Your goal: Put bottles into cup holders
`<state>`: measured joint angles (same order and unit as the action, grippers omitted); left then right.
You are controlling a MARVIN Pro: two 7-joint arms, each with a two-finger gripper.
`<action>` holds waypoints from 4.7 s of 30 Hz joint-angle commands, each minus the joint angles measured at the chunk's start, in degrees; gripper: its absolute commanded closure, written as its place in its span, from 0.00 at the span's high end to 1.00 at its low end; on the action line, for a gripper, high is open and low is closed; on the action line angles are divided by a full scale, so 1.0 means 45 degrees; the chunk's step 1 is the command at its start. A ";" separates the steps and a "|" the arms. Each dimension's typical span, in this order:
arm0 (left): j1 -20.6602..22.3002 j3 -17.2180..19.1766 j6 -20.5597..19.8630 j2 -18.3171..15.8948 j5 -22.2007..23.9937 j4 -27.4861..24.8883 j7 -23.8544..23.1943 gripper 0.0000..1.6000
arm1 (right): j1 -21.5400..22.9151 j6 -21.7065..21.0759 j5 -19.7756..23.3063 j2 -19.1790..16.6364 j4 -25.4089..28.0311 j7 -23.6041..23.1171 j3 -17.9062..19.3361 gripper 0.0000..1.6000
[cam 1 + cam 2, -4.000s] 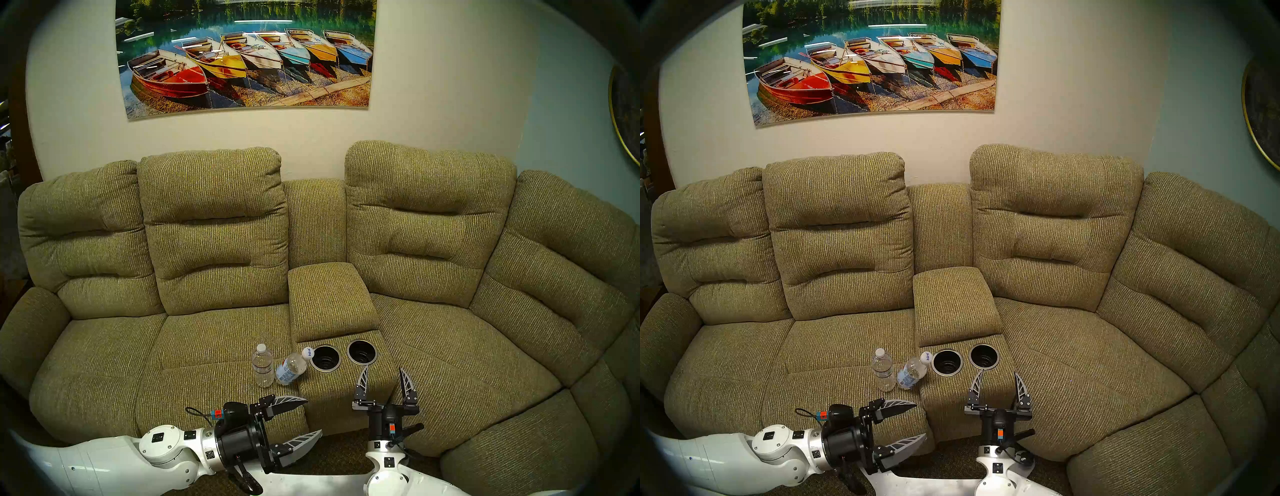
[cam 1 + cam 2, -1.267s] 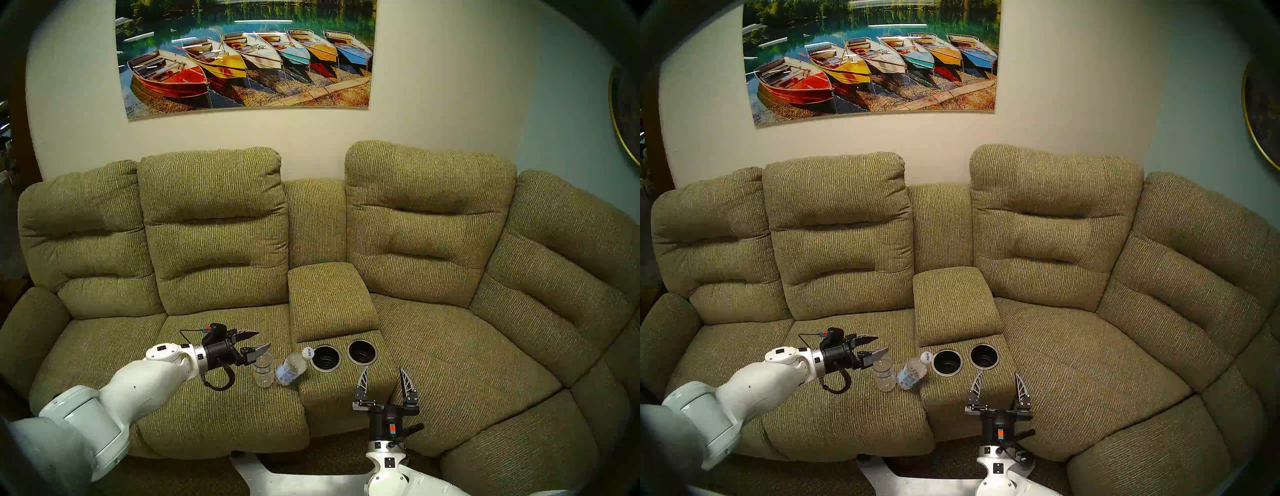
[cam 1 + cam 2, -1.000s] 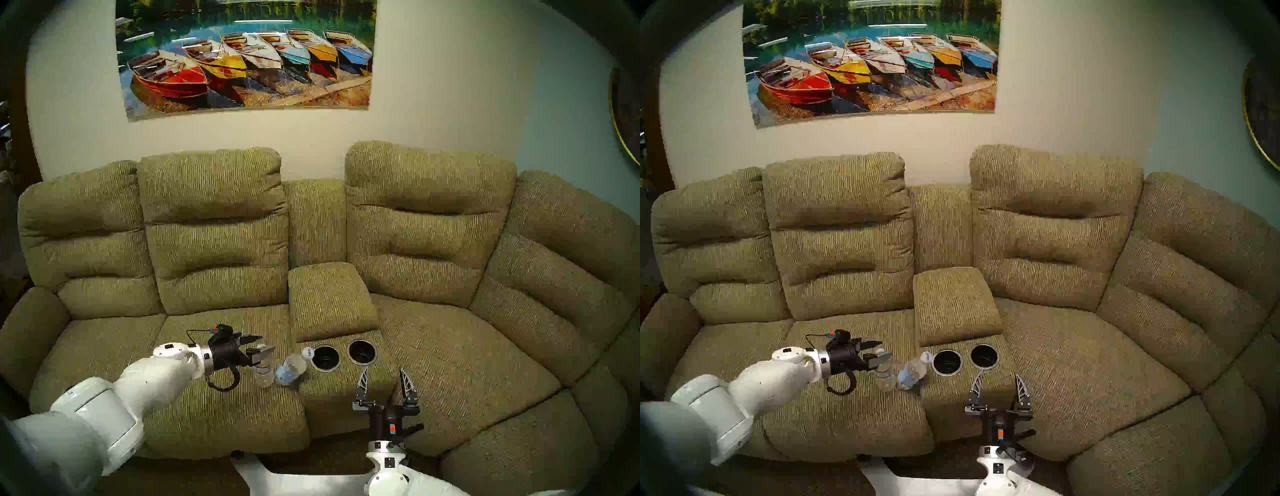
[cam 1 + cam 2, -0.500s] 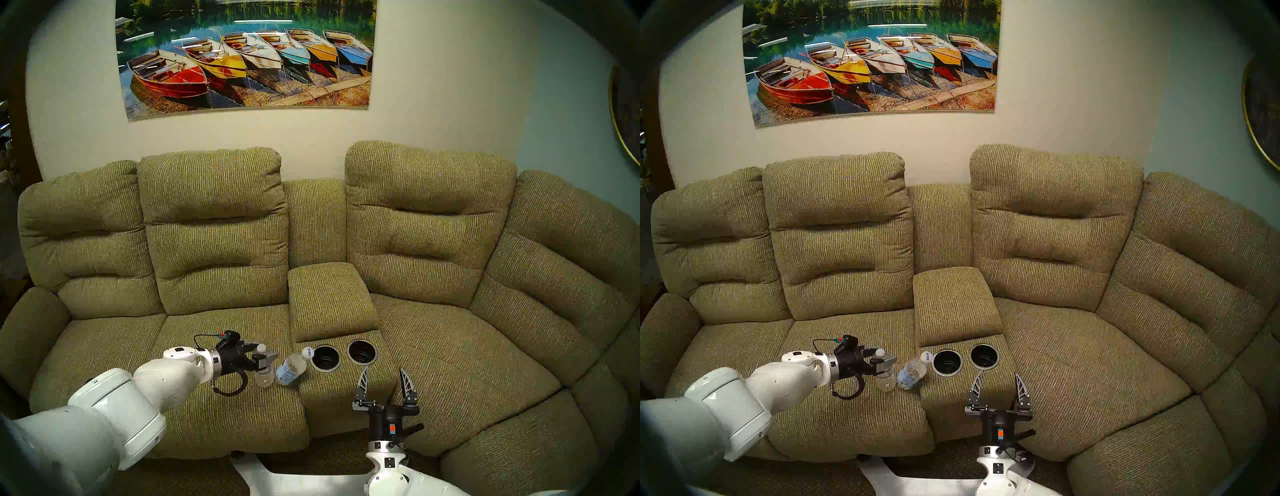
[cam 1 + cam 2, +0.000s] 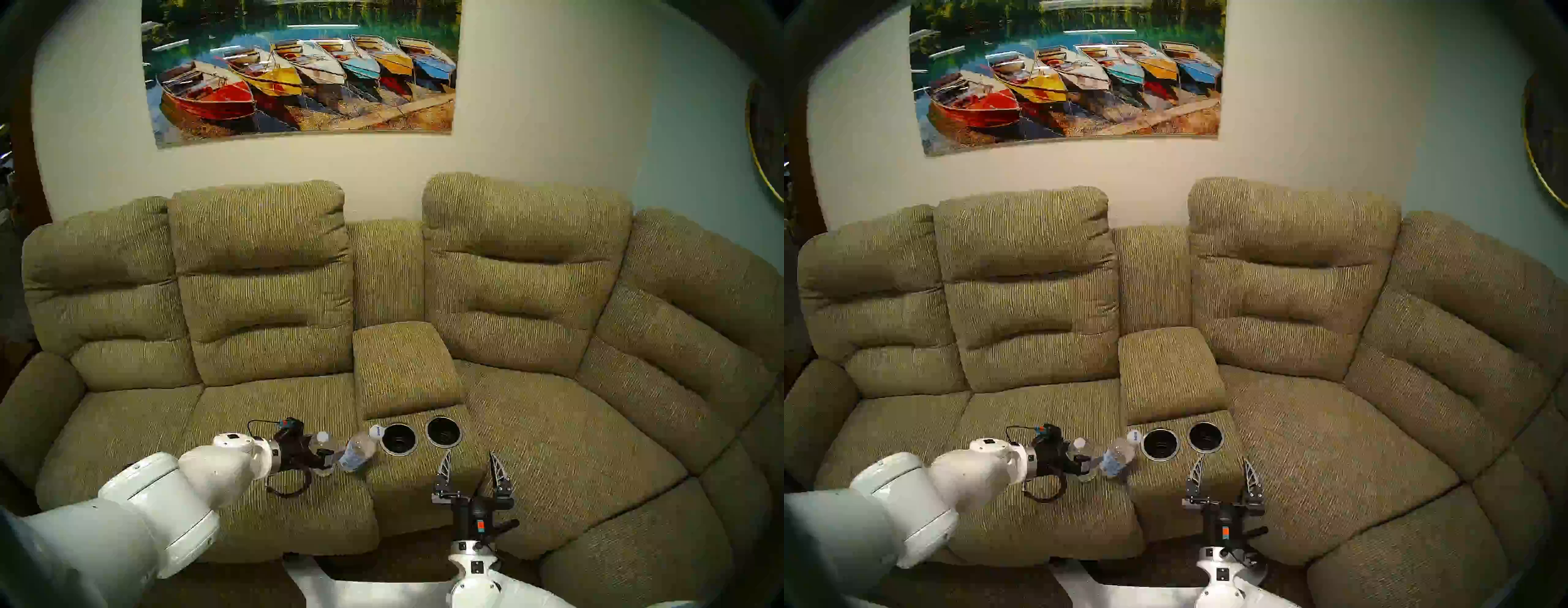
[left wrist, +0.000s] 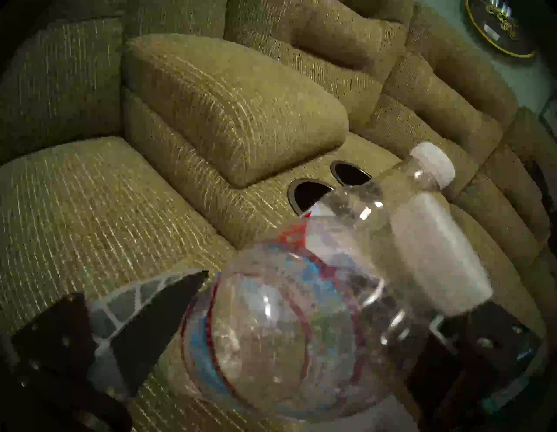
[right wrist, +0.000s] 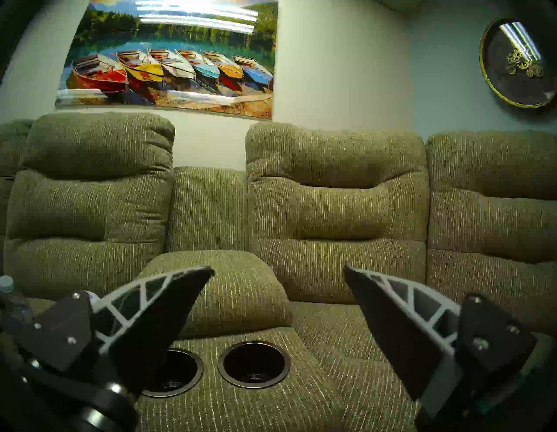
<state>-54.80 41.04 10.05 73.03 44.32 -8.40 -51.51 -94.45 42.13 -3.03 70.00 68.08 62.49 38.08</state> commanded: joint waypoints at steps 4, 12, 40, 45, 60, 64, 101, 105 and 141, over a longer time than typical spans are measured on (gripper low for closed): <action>0.0320 -0.0155 0.0189 -0.0092 -0.0189 0.0024 -0.0126 0.58 | 0.0016 0.0022 0.0003 0.0036 0.0089 0.0044 0.0029 1.00; 0.0188 -0.0466 0.0783 -0.0703 -0.0449 -0.0705 -0.1828 0.00 | -0.0002 0.0017 -0.0003 0.0033 0.0125 0.0070 0.0042 1.00; 0.0594 -0.1230 0.0696 -0.2320 -0.0195 -0.6562 -0.7442 0.00 | 0.0019 0.0036 0.0002 0.0046 0.0067 0.0024 0.0037 1.00; 0.1036 -0.1245 0.0540 -0.2182 -0.0224 -0.7162 -0.7442 0.00 | 0.0023 0.0038 0.0001 0.0048 0.0057 0.0019 0.0035 1.00; 0.2118 -0.1266 -0.1902 -0.2956 -0.0336 -0.9936 -0.7246 0.00 | 0.0016 0.0048 -0.0001 0.0051 0.0068 0.0031 0.0044 1.00; 0.2724 -0.1343 -0.2865 -0.2687 -0.0600 -0.9947 -0.6257 0.00 | 0.0008 0.0046 -0.0003 0.0049 0.0084 0.0041 0.0050 1.00; 0.4247 -0.2186 -0.5105 0.2598 -0.1930 -0.3911 0.0627 0.00 | 0.0032 0.0067 0.0000 0.0062 0.0017 -0.0009 0.0043 1.00; 0.4190 -0.2103 -0.4804 0.2894 -0.1866 -0.3484 0.0725 0.00 | 0.0033 0.0070 0.0000 0.0063 0.0014 -0.0012 0.0043 1.00; 0.4062 -0.2560 -0.2514 0.3616 -0.2035 -0.2350 -0.2340 0.00 | 0.3006 -0.0825 0.1501 0.1915 -0.2556 -0.2817 0.1124 1.00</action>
<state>-36.95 29.60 -3.60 89.11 35.10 -18.58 -58.90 -86.73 38.52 0.19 73.74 58.16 53.68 41.90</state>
